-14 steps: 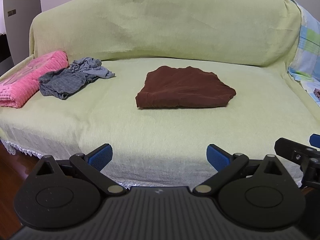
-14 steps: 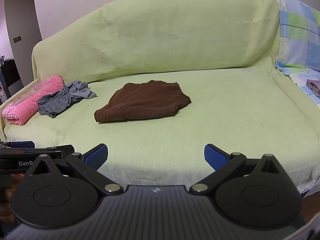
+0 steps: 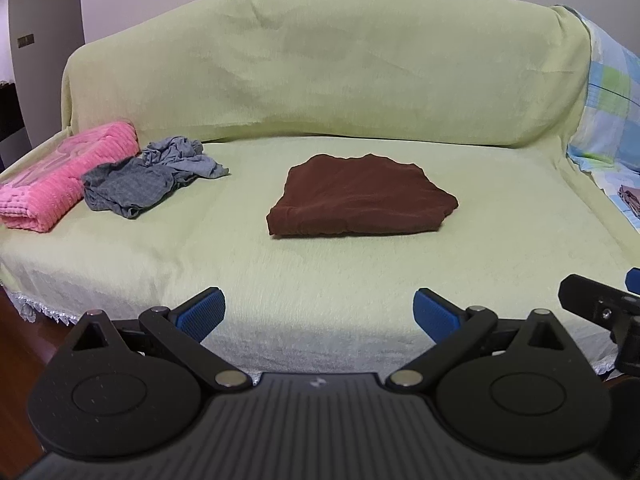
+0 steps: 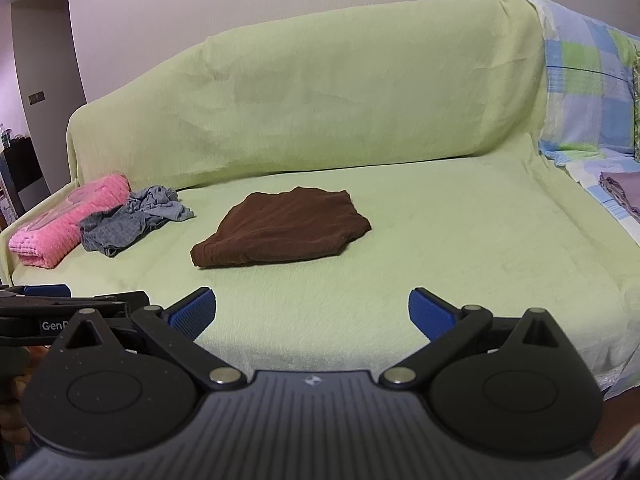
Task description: Fold clothes
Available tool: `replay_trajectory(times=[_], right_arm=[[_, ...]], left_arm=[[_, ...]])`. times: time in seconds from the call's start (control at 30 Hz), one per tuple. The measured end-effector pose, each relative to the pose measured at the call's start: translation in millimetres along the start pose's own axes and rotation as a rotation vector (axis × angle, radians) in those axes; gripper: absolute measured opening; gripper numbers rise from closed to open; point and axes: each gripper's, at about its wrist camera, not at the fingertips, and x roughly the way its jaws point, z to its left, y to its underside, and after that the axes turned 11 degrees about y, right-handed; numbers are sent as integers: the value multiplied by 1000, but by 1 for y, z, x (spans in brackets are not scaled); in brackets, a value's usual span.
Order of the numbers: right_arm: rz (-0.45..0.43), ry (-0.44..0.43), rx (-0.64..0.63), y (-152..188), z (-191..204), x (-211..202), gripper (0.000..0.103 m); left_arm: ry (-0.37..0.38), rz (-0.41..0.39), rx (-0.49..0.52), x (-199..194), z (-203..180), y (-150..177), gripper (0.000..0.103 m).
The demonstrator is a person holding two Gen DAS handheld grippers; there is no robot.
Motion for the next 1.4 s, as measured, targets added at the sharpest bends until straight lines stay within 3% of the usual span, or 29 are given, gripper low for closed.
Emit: replay_trajectory(times=[0.3, 0.4, 0.47, 0.8, 1.13, 1.4], right_arm=[[-14, -12, -3, 0, 4, -8, 102], [-47, 4, -25, 13, 6, -41, 102], [-46, 8, -25, 14, 8, -40, 102], [-36, 30, -24, 18, 15, -23, 102], [16, 50, -43, 11, 12, 2, 102], [66, 40, -74, 6, 22, 50, 102]], left_arm=[[7, -10, -29, -17, 4, 10, 101], [14, -21, -35, -24, 7, 15, 101], [18, -22, -39, -26, 8, 17, 101], [46, -12, -36, -21, 6, 16, 101], [68, 32, -71, 12, 18, 15, 101], [31, 81, -130, 51, 38, 16, 101]])
